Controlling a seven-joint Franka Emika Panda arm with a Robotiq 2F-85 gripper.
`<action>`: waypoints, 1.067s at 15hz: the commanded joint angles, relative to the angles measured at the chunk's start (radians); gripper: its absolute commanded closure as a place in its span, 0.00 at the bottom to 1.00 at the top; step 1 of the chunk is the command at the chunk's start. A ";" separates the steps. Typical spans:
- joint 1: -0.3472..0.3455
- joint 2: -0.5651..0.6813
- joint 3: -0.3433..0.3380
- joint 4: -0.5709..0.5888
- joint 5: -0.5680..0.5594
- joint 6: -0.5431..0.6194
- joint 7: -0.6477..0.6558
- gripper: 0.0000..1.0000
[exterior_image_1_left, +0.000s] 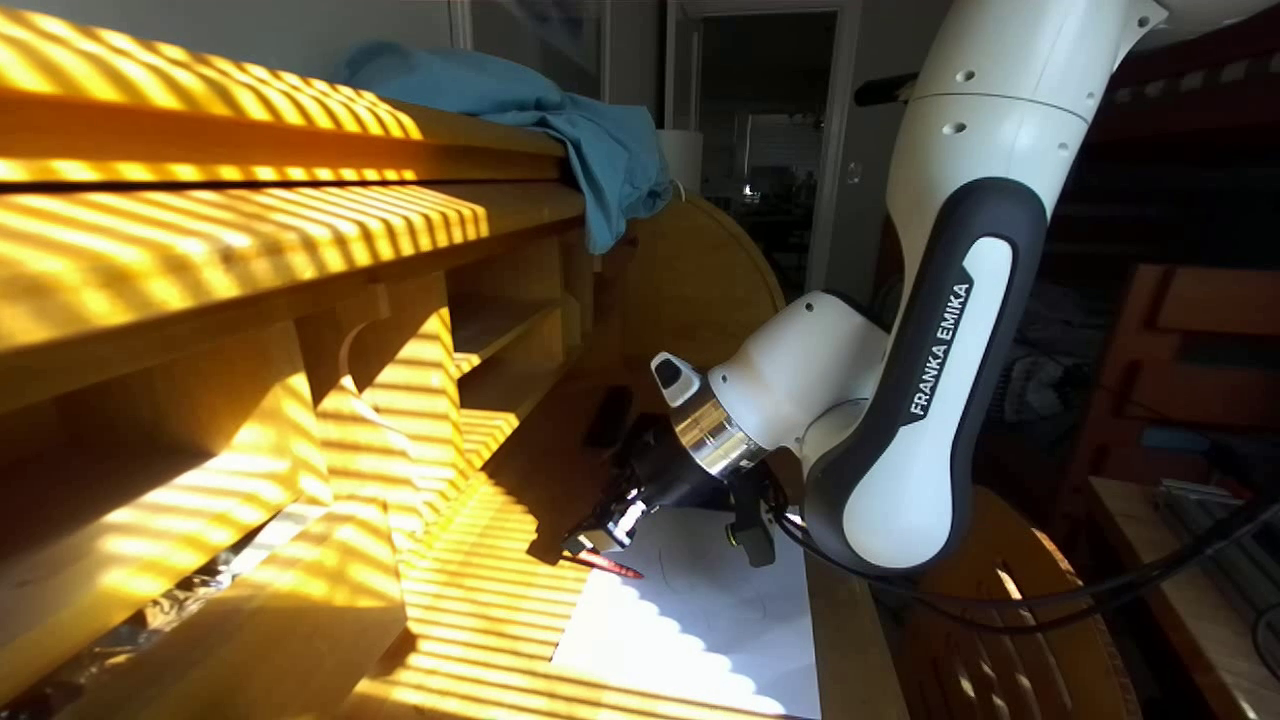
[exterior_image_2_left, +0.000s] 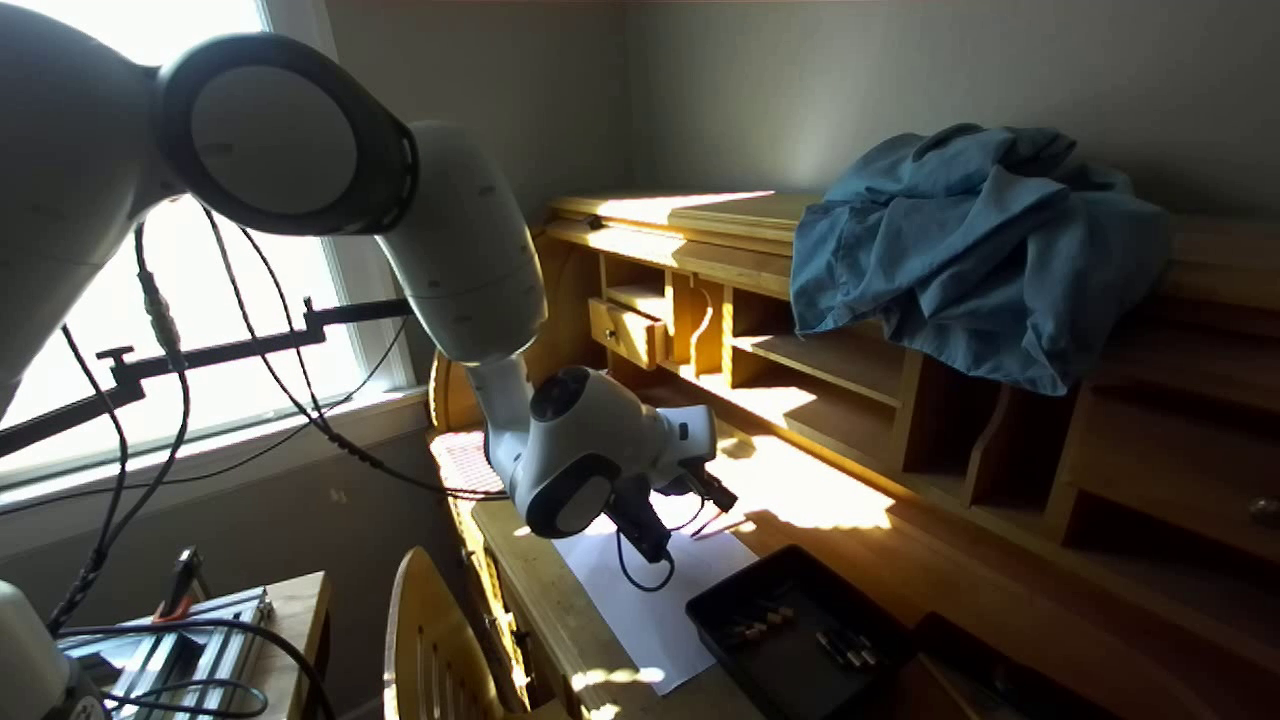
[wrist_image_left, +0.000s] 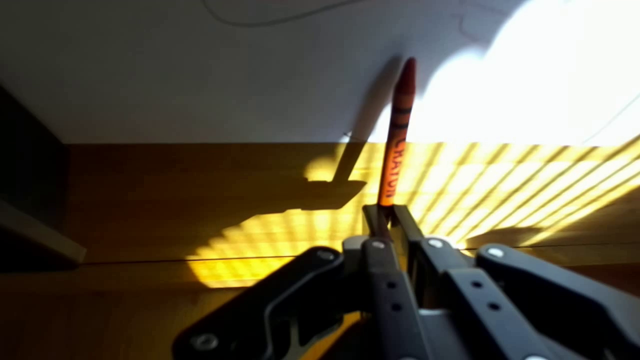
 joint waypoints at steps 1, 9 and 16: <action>0.019 0.009 -0.017 -0.003 -0.002 0.026 0.005 0.98; 0.045 0.026 -0.046 -0.007 0.011 0.038 -0.011 0.98; 0.072 0.030 -0.091 -0.014 0.034 0.062 -0.024 0.98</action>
